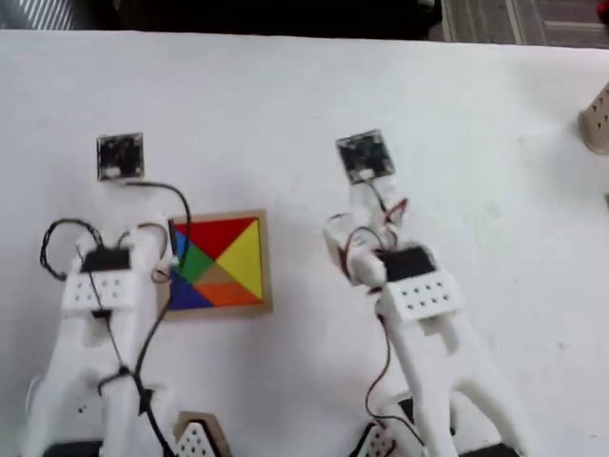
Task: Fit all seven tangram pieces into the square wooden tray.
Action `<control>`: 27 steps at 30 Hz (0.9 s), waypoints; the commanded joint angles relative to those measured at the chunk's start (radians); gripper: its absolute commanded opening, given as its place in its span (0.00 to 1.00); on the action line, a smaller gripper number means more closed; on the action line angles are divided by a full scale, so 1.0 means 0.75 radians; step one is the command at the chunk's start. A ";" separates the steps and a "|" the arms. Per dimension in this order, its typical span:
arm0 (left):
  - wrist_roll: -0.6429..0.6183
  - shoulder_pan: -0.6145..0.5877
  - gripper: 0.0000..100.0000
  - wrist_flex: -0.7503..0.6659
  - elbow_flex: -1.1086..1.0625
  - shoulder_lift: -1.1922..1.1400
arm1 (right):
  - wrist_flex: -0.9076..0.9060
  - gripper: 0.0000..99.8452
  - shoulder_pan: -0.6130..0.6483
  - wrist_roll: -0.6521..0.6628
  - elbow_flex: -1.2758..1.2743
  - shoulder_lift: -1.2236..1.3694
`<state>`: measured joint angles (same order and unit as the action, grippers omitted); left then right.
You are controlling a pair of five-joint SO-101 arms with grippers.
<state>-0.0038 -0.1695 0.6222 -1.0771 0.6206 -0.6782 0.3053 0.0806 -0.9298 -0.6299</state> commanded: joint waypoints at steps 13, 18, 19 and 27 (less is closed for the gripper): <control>0.141 0.118 0.03 -0.065 -0.509 0.760 | 0.144 0.02 -0.332 0.266 -0.898 -0.936; 0.143 0.116 0.03 -0.023 -0.657 0.975 | -0.154 0.02 -0.318 0.307 -1.015 -1.267; 0.164 0.111 0.03 0.016 -0.677 1.020 | -0.255 0.02 -0.306 0.307 -1.017 -1.325; 0.329 0.075 0.02 0.370 -0.833 1.468 | -0.762 0.02 -0.316 0.305 -1.015 -1.550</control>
<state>0.2263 -0.1036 0.8201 -1.6924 1.6011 -1.1738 0.0875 0.2984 -1.6832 -1.7776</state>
